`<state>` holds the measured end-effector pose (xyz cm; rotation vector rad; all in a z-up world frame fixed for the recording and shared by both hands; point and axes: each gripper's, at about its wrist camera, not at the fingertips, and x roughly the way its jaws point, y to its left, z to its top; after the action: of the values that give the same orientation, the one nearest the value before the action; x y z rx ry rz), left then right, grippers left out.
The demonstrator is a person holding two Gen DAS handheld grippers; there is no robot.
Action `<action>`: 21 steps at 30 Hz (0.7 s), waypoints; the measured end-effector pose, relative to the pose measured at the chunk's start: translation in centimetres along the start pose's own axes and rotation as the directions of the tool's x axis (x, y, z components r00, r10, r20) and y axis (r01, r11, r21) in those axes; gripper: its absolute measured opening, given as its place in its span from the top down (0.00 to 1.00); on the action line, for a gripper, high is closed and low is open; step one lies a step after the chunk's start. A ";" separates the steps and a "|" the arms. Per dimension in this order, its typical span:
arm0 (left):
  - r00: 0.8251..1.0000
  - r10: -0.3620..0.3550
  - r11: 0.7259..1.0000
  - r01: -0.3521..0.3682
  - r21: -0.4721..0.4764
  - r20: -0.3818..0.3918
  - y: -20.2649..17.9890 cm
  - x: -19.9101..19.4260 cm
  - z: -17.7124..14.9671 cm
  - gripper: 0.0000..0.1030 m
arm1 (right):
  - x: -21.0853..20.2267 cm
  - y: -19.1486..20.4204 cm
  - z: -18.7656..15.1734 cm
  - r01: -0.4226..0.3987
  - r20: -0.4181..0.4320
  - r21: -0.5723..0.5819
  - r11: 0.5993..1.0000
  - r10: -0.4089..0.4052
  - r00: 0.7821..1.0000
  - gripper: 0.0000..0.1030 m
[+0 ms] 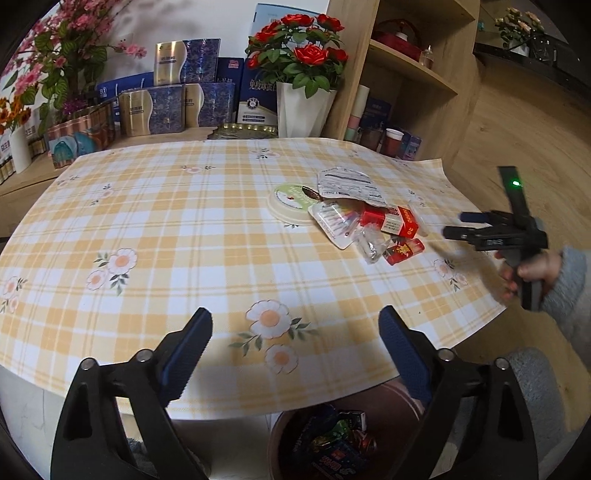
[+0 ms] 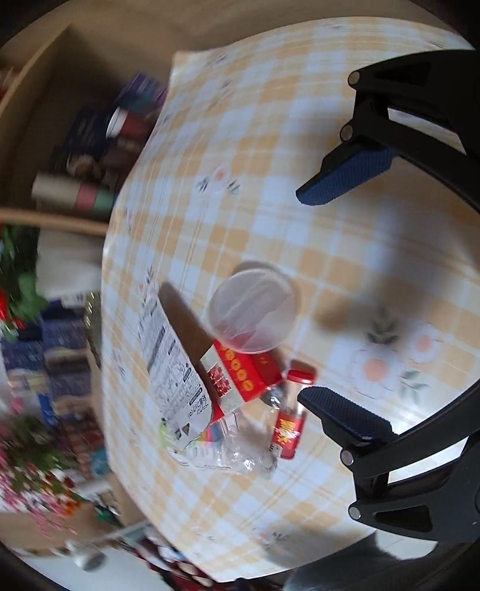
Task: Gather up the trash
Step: 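Move the right gripper to the table and grasp the clear plastic lid, then grasp the white fork package with the left gripper while the right holds the lid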
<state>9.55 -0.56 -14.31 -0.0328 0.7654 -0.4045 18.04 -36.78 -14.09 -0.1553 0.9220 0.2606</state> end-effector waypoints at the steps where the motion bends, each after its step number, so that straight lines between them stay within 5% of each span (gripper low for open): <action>1: 1.000 -0.001 1.000 0.001 -0.001 0.000 -0.1 0.2 0.2 0.14 | 0.5 0.1 0.4 -0.013 -0.011 -0.020 1.000 0.012 1.000 0.06; 7: 1.000 -0.017 1.000 0.017 0.003 -0.006 -0.5 1.0 1.3 0.15 | 3.9 -0.4 2.5 -0.064 -0.089 -0.098 0.993 0.055 0.995 0.08; 11: 0.999 -0.030 1.000 0.030 -0.008 -0.016 -0.5 1.7 2.0 0.18 | 5.6 -0.6 3.2 -0.112 -0.138 -0.101 0.989 0.098 0.986 0.19; 13: 0.999 -0.041 0.999 0.040 -0.023 -0.023 -0.3 2.2 2.3 0.18 | 5.9 -0.7 3.4 -0.132 -0.138 -0.101 0.986 0.118 0.983 0.20; 17: 0.996 -0.077 0.995 0.074 -0.074 -0.042 0.0 3.3 2.9 0.20 | 6.2 -0.7 3.4 -0.169 -0.139 -0.083 0.982 0.156 0.978 0.37; 21: 0.991 -0.125 0.984 0.116 -0.138 -0.053 0.0 4.4 3.8 0.22 | 4.9 -0.7 3.0 -0.169 -0.090 -0.054 0.984 0.164 0.982 0.37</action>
<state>14.94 -2.56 -14.50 -0.1947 0.8537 -0.4701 23.39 -35.96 -16.23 -0.1472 1.0140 0.4411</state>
